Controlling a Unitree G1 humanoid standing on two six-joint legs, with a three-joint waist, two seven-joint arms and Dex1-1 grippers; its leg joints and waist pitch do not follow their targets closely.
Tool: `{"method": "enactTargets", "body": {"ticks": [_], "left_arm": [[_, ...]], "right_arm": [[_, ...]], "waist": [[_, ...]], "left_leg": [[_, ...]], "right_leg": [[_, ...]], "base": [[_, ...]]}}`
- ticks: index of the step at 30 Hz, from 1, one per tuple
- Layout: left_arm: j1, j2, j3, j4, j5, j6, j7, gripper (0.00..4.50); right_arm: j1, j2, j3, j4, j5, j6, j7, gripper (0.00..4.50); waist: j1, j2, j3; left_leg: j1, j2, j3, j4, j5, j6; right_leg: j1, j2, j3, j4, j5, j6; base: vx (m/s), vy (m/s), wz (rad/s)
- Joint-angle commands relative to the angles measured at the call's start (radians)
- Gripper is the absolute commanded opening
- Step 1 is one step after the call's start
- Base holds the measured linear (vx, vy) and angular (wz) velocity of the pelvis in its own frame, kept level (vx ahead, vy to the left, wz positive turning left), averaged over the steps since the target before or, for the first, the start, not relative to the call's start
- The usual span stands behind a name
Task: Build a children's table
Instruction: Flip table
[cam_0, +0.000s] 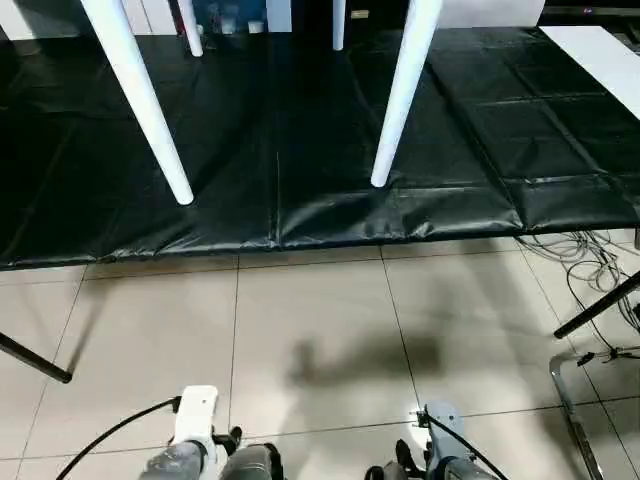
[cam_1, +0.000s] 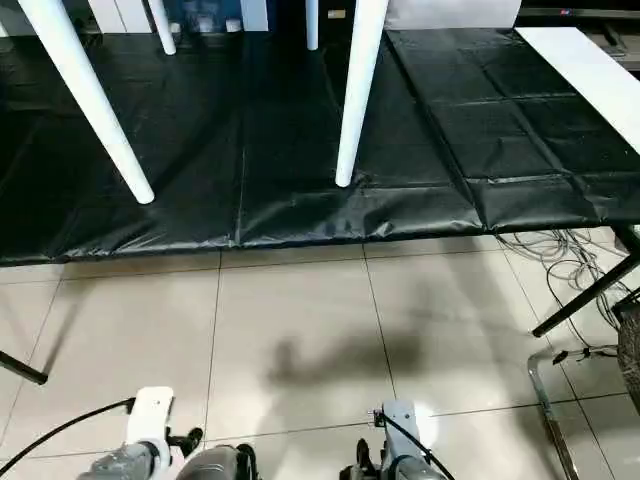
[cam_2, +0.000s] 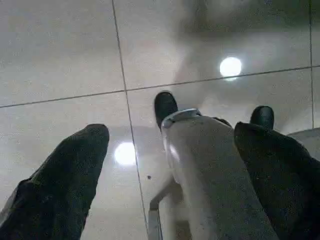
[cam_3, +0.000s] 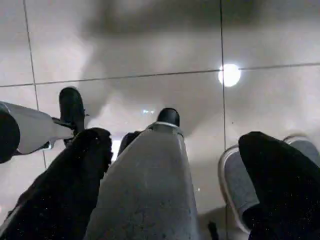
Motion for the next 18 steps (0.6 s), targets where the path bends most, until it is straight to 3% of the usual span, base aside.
{"method": "enactTargets", "body": {"ticks": [1, 18], "left_arm": [[0.012, -0.002, 0.001, 0.017, 0.011, -0.008, 0.0, 4.48], [0.011, -0.007, 0.005, 0.025, 0.018, -0.014, 0.004, 4.48]], "right_arm": [[0.016, -0.001, 0.005, 0.026, -0.017, -0.004, 0.0, 4.5], [0.013, 0.008, 0.009, 0.033, -0.024, 0.0, -0.007, 4.5]], "waist": [[0.002, 0.0, -0.047], [0.007, -0.002, -0.048]], "left_leg": [[0.016, 0.113, -0.035, -0.094, -0.224, 0.122], [0.019, 0.119, -0.022, -0.095, -0.216, 0.113]], "right_leg": [[0.019, -0.116, 0.063, -0.066, 0.082, -0.303], [0.014, -0.114, 0.064, -0.067, 0.081, -0.3]], "base": [[0.0, 0.0, 0.0], [0.0, 0.0, 0.0]]}}
